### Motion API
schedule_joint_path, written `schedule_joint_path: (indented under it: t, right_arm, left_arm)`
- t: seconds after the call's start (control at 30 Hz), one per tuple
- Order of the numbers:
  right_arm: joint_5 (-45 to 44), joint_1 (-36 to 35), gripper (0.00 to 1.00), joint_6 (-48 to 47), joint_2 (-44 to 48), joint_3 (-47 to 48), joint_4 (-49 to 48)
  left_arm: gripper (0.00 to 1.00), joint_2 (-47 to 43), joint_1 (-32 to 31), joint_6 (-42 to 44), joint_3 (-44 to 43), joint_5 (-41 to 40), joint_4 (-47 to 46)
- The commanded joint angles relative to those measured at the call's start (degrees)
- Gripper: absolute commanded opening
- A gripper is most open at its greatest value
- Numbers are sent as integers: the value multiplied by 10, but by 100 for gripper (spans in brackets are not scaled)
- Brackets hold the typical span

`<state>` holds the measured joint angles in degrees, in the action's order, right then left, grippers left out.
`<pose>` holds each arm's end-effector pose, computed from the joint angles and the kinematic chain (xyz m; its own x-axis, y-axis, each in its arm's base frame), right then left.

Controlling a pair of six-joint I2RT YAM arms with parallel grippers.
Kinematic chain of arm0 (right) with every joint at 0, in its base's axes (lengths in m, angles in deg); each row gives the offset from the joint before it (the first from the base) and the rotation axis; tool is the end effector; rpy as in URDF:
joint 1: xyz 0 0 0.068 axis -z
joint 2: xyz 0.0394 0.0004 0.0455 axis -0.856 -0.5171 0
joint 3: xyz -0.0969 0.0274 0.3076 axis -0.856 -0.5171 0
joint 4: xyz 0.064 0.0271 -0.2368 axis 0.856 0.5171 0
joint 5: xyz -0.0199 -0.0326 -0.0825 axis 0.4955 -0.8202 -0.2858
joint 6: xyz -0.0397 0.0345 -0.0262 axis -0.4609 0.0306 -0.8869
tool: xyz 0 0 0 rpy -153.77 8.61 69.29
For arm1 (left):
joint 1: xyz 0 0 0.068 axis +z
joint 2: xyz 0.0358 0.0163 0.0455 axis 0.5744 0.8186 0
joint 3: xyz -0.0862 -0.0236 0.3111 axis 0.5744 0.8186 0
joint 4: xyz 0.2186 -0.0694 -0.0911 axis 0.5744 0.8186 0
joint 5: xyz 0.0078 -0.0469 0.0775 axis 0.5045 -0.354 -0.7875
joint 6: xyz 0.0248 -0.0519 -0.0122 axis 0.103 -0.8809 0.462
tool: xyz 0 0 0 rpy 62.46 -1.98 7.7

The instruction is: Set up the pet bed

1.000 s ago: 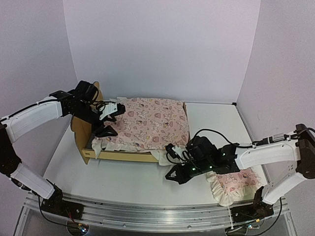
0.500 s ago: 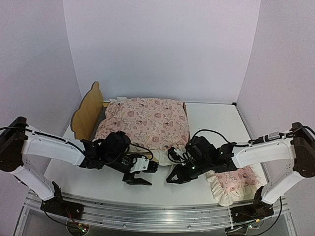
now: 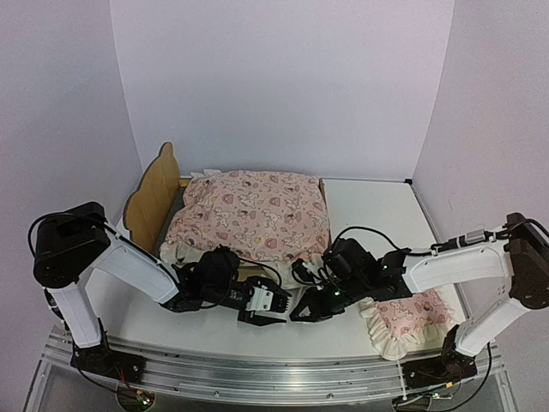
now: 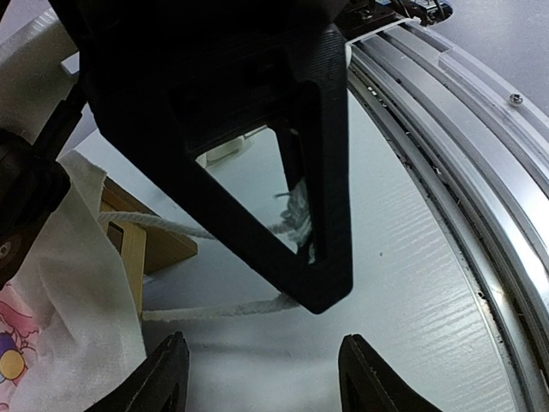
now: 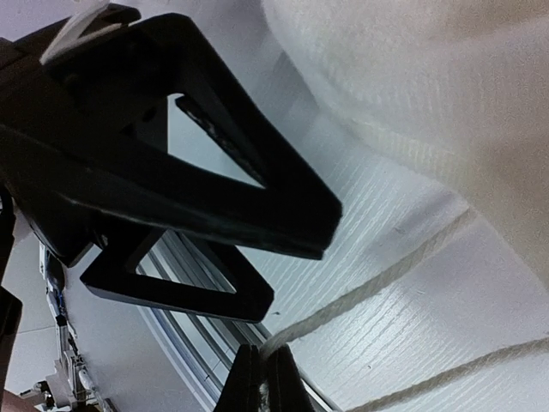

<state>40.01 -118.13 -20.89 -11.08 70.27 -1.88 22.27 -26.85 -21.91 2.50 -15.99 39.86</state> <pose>0.1399 0.2608 0.2349 -0.8428 -0.3155 -0.4361 -0.5325 0.6072 0.5897 0.1468 -0.3141 0.1983 0.5116 0.3476 -0.7857 0.8592 -0.2058 0.4684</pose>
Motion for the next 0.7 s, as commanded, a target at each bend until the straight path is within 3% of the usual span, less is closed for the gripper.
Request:
schedule_joint_path:
  t: [0.0,0.4,0.57,0.67]
  right_arm:
    - [29,-2,0,-5,21,1,-2]
    - [25,7,0,-11,47,-13,-3]
    - [26,14,0,-10,52,-18,-4]
    - [29,18,0,-8,53,-21,-3]
  left_arm:
    - [57,30,-2,36,-49,-8,-55]
    - [40,63,-13,92,-74,38,-47]
    - [38,75,-20,97,-88,49,-39]
    - [24,79,-24,78,-102,42,-37]
